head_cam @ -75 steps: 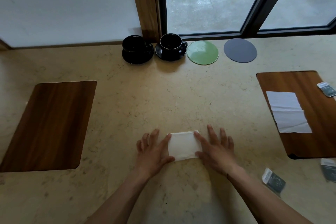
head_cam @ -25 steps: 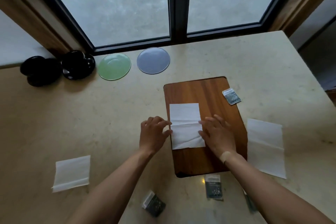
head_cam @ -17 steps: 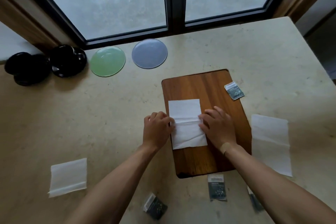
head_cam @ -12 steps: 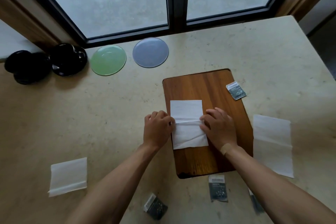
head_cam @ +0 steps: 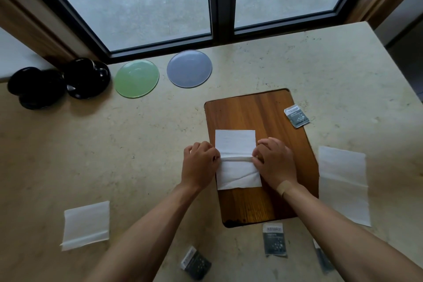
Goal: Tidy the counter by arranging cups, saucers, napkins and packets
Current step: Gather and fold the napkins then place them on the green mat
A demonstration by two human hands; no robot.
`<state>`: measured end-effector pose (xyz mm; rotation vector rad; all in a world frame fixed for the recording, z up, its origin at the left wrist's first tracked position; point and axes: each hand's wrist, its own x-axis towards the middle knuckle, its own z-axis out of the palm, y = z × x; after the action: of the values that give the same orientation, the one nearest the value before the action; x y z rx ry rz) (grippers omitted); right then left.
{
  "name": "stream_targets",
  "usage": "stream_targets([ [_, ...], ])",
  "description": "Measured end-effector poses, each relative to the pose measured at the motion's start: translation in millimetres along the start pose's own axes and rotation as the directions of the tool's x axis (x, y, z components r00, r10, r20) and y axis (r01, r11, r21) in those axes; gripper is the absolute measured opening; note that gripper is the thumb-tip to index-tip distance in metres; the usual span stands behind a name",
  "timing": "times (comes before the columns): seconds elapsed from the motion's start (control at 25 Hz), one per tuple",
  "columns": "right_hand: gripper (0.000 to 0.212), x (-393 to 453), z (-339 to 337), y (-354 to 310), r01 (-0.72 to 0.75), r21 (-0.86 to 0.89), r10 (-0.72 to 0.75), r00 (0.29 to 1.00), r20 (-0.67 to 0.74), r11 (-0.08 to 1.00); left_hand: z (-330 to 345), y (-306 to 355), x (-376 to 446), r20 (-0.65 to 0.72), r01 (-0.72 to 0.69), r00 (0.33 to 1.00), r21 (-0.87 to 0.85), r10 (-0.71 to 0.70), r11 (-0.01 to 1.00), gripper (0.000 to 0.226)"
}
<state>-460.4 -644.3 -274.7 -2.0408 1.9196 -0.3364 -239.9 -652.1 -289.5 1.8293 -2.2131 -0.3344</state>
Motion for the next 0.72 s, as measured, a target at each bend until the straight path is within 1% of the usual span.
stream_targets([
  [0.08,0.011,-1.4,-2.0,0.4,-0.001,0.016,0.001,1.000,-0.002,1.000,-5.2,2.7,0.3,0.001,0.002,1.000,-0.054,-0.002,0.999,0.011],
  [0.16,0.011,-1.3,-7.0,-0.9,-0.006,0.070,0.006,1.000,0.000,0.998,-12.6,6.3,0.7,0.015,0.003,1.000,-0.145,-0.001,0.989,0.008],
  [0.28,0.013,-5.2,-20.4,-3.9,-0.054,0.246,0.042,0.998,0.053,0.968,-28.8,14.5,-7.2,0.059,0.024,0.998,-0.336,-0.004,0.942,0.006],
  [0.32,0.012,-7.8,-25.4,-4.2,-0.075,0.312,0.049,0.995,0.089,0.947,-35.1,17.8,-10.1,0.090,0.071,0.995,-0.419,-0.037,0.905,0.008],
  [0.44,0.008,-19.4,-46.1,-9.2,-0.182,0.479,0.079,0.971,0.227,0.859,-58.8,31.4,-16.1,0.232,0.276,0.959,-0.618,-0.165,0.736,0.008],
  [0.52,0.007,-25.4,-60.0,-16.1,-0.276,0.607,0.126,0.953,0.277,0.745,-73.2,41.5,-19.3,0.269,0.323,0.945,-0.678,-0.186,0.660,0.007],
  [0.56,0.010,-29.0,-65.1,-19.9,-0.319,0.685,0.143,0.942,0.303,0.655,-80.4,46.3,-22.4,0.263,0.324,0.946,-0.703,-0.191,0.634,0.008],
  [0.6,0.018,-33.0,-69.0,-24.1,-0.359,0.762,0.141,0.930,0.339,0.539,-86.6,50.9,-25.8,0.251,0.318,0.948,-0.729,-0.196,0.607,0.008],
  [0.64,0.031,-38.0,-71.5,-27.5,-0.394,0.820,0.120,0.917,0.380,0.415,-92.4,55.4,-29.1,0.240,0.312,0.950,-0.754,-0.200,0.578,0.009],
  [0.68,0.045,-42.7,-71.3,-29.4,-0.443,0.844,0.094,0.895,0.436,0.302,-97.2,58.5,-31.9,0.238,0.313,0.949,-0.775,-0.205,0.550,0.009],
  [0.72,0.055,-47.7,-67.9,-29.5,-0.493,0.840,0.068,0.868,0.491,0.225,-100.6,61.0,-34.5,0.243,0.322,0.946,-0.785,-0.215,0.530,0.013],
])
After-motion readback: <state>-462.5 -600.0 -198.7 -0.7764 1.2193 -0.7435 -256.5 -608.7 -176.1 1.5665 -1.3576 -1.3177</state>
